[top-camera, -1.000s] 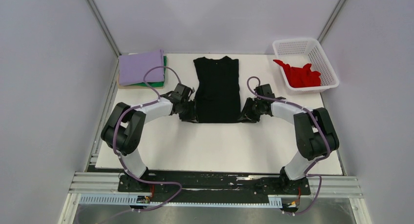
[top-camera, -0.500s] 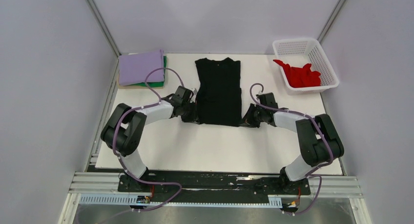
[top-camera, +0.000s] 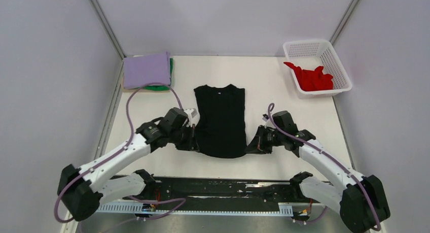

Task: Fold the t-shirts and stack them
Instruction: Grab one side of the 2/3 rectangular tshirt with both arms, then fold the long partially folded tshirt into a neat square

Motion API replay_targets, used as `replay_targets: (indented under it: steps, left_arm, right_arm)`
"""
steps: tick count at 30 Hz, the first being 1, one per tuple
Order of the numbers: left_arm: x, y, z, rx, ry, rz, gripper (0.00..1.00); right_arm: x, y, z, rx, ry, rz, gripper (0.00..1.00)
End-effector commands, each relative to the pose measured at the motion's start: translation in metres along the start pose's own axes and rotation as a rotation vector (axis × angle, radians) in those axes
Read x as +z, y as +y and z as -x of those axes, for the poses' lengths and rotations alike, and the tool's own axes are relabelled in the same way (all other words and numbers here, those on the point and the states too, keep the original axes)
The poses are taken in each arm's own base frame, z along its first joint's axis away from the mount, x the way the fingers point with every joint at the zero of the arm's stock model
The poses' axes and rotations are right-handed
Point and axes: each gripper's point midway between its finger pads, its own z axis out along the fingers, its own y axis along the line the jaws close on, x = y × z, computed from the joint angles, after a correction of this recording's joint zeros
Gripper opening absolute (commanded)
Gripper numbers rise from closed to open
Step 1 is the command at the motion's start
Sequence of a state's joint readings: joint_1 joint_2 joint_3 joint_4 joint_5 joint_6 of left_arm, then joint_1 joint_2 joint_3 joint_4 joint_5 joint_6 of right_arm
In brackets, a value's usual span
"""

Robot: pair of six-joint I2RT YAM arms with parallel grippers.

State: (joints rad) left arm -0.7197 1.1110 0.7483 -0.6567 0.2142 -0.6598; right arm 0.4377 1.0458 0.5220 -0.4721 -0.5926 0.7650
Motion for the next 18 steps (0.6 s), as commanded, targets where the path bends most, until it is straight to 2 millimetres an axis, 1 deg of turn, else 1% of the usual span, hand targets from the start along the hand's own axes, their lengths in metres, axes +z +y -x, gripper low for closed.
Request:
replay_targets:
  steps: [1, 3, 4, 5, 6, 7, 8, 9, 10, 11, 12, 13, 14, 15, 16, 17, 18]
  left_arm:
    - [-0.055, -0.034, 0.018, 0.010, -0.127, -0.121, 0.00]
    - [-0.070, -0.043, 0.040, 0.044, -0.224, -0.128, 0.00]
    - [-0.071, -0.039, 0.049, 0.059, -0.253, -0.094, 0.00]
    - [-0.079, -0.042, 0.060, 0.068, -0.288, -0.085, 0.00]
    - [-0.077, -0.035, 0.070, 0.073, -0.309, -0.036, 0.00]
    - [-0.083, -0.038, 0.082, 0.078, -0.343, -0.029, 0.00]
    - [-0.081, -0.033, 0.094, 0.071, -0.368, 0.003, 0.00]
    - [-0.083, -0.033, 0.103, 0.068, -0.388, 0.004, 0.00]
    - [-0.081, -0.030, 0.116, 0.058, -0.416, 0.008, 0.00]
    - [-0.082, -0.029, 0.123, 0.050, -0.435, 0.006, 0.00]
    - [-0.080, -0.025, 0.138, 0.037, -0.469, 0.007, 0.00]
    - [-0.080, -0.022, 0.145, 0.028, -0.487, 0.011, 0.00]
    - [-0.079, -0.014, 0.158, 0.005, -0.514, 0.028, 0.00]
    - [-0.079, -0.012, 0.165, -0.004, -0.526, 0.032, 0.00]
    - [-0.075, -0.004, 0.175, -0.023, -0.537, 0.049, 0.00]
    - [-0.076, -0.002, 0.181, -0.029, -0.546, 0.050, 0.00]
    - [-0.071, 0.004, 0.188, -0.039, -0.547, 0.055, 0.00]
  right_arm:
    - [-0.027, 0.049, 0.000, -0.037, 0.011, 0.129, 0.00]
    - [-0.032, 0.060, 0.014, -0.078, -0.014, 0.148, 0.00]
    - [-0.035, 0.066, 0.023, -0.092, -0.023, 0.159, 0.00]
    - [-0.038, 0.071, 0.032, -0.102, -0.035, 0.169, 0.00]
    - [-0.040, 0.076, 0.042, -0.111, -0.049, 0.174, 0.00]
    - [-0.043, 0.082, 0.054, -0.120, -0.069, 0.180, 0.00]
    - [-0.044, 0.085, 0.065, -0.123, -0.085, 0.178, 0.00]
    - [-0.045, 0.088, 0.076, -0.129, -0.095, 0.180, 0.00]
    - [-0.046, 0.091, 0.085, -0.133, -0.098, 0.193, 0.00]
    - [-0.046, 0.095, 0.096, -0.129, -0.099, 0.203, 0.00]
    - [-0.046, 0.098, 0.106, -0.124, -0.097, 0.213, 0.00]
    - [-0.043, 0.100, 0.116, -0.117, -0.088, 0.219, 0.00]
    - [-0.041, 0.102, 0.126, -0.111, -0.088, 0.221, 0.00]
    - [-0.039, 0.104, 0.134, -0.109, -0.088, 0.221, 0.00]
    - [-0.038, 0.107, 0.143, -0.111, -0.091, 0.223, 0.00]
    - [-0.037, 0.108, 0.152, -0.111, -0.097, 0.224, 0.00]
    - [-0.036, 0.108, 0.161, -0.110, -0.107, 0.221, 0.00]
